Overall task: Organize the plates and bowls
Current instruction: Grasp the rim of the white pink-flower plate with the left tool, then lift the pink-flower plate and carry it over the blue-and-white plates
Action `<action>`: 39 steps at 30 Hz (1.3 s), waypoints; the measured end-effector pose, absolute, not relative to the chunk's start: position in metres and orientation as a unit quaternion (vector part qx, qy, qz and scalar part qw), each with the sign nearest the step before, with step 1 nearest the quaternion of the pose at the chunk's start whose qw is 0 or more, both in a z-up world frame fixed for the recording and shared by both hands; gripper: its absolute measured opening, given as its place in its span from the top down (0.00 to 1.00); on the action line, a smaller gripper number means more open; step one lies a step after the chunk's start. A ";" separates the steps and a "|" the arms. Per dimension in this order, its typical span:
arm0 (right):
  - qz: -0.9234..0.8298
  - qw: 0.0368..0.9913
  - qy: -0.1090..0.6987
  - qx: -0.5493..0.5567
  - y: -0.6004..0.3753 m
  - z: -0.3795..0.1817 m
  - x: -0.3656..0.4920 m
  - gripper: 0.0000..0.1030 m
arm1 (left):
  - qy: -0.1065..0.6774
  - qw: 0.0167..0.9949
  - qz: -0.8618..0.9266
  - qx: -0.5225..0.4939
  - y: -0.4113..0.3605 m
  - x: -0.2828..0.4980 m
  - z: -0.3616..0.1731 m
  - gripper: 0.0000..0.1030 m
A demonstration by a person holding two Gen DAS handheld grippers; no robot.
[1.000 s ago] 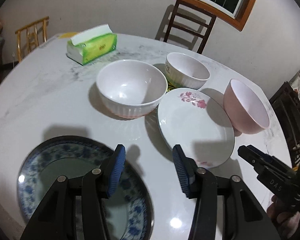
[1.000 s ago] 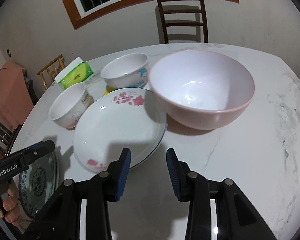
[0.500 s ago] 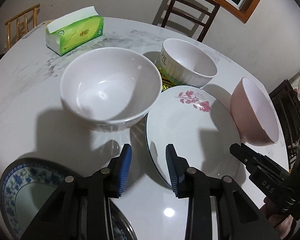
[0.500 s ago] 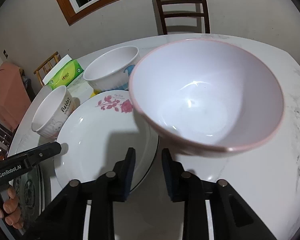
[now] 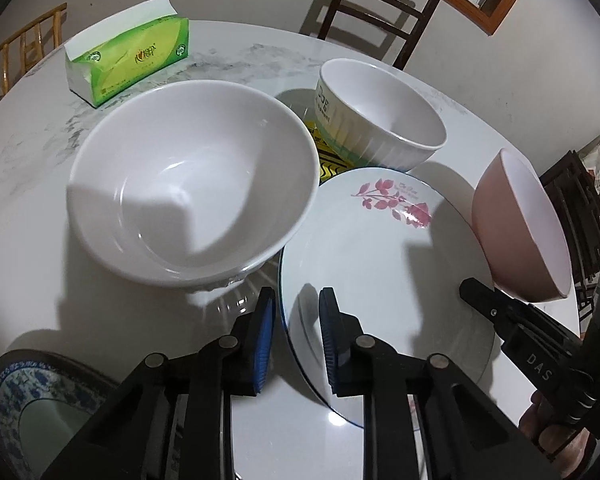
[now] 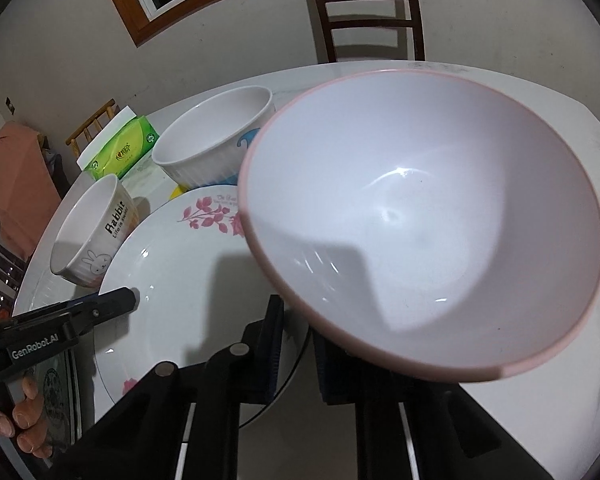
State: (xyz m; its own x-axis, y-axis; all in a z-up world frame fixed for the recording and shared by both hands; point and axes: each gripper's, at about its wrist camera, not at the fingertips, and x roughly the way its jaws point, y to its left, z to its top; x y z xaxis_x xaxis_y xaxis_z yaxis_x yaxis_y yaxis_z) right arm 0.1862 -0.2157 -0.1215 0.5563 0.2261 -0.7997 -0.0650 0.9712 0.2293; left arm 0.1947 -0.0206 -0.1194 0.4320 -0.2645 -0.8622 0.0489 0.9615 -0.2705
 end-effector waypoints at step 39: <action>0.063 0.840 0.531 0.086 -0.229 -0.119 0.077 0.86 | 0.580 0.802 -0.133 -0.057 -0.043 0.095 -0.126 0.84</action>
State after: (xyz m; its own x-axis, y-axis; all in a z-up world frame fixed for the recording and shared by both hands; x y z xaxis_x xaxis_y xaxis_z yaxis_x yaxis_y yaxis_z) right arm 0.0767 -0.2287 -0.1191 0.4275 0.1972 -0.8822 -0.0144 0.9773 0.2115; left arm 0.0951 -0.0435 -0.1256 0.2916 -0.2802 -0.9146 0.1468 0.9579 -0.2467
